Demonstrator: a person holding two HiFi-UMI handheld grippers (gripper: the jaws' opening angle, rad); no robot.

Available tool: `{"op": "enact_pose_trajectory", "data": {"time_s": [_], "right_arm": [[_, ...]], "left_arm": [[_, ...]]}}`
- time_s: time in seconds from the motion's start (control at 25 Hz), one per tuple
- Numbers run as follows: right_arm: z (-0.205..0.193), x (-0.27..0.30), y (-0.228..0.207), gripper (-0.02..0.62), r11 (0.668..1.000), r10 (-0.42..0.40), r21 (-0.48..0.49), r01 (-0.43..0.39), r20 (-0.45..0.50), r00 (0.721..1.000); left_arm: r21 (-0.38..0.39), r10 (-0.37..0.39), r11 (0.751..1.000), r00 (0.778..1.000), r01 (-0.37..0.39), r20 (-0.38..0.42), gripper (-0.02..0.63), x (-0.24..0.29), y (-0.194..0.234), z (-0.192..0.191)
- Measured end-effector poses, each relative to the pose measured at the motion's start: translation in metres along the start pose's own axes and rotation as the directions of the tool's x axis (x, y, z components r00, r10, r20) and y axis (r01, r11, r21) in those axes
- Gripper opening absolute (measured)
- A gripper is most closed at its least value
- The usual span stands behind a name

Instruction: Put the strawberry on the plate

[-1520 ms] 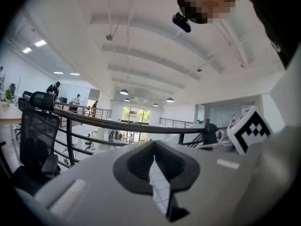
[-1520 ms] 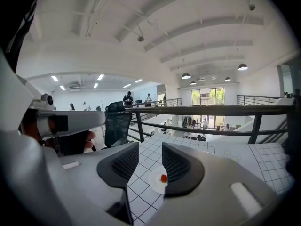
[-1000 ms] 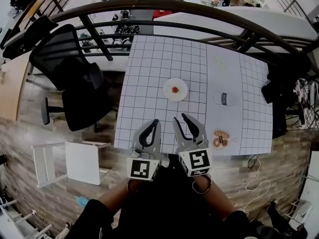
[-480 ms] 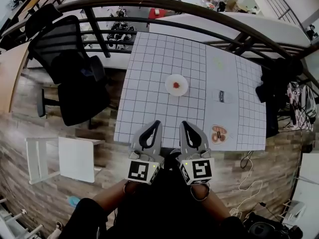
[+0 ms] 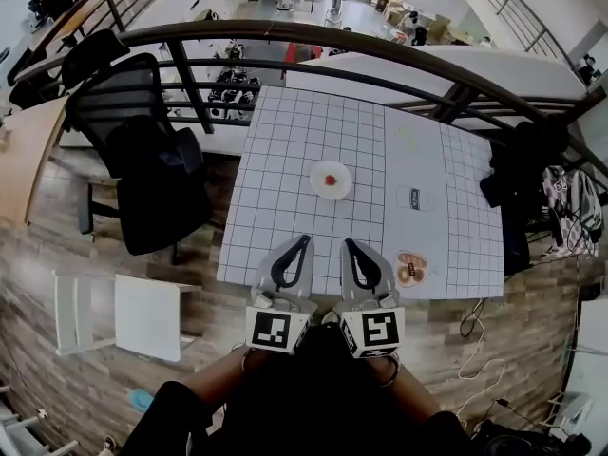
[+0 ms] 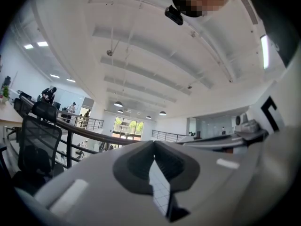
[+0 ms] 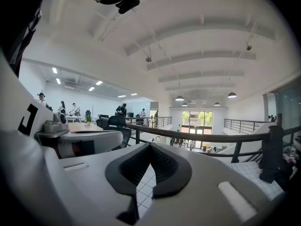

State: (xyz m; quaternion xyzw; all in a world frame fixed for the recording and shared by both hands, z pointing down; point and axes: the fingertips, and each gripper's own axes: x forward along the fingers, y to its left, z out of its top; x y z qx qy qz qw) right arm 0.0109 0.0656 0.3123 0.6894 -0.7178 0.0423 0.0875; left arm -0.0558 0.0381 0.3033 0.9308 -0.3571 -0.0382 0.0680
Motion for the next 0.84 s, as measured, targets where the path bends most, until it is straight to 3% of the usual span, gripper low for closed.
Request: {"op": "enact_pose_trajectory", "data": {"time_s": [0.36, 0.84], "right_arm": [[0.003, -0.004, 0.005, -0.002, 0.999, -0.006, -0.031, 0.006, 0.02, 1.0], [0.0, 0.001, 0.042, -0.003, 0.994, 0.023, -0.109, -0.019, 0.031, 0.999]], "left_arm": [[0.016, -0.045, 0.999, 0.998, 0.044, 0.036, 0.011, 0.005, -0.027, 0.007], [0.027, -0.038, 0.999, 0.998, 0.037, 0.046, 0.011, -0.017, -0.008, 0.003]]}}
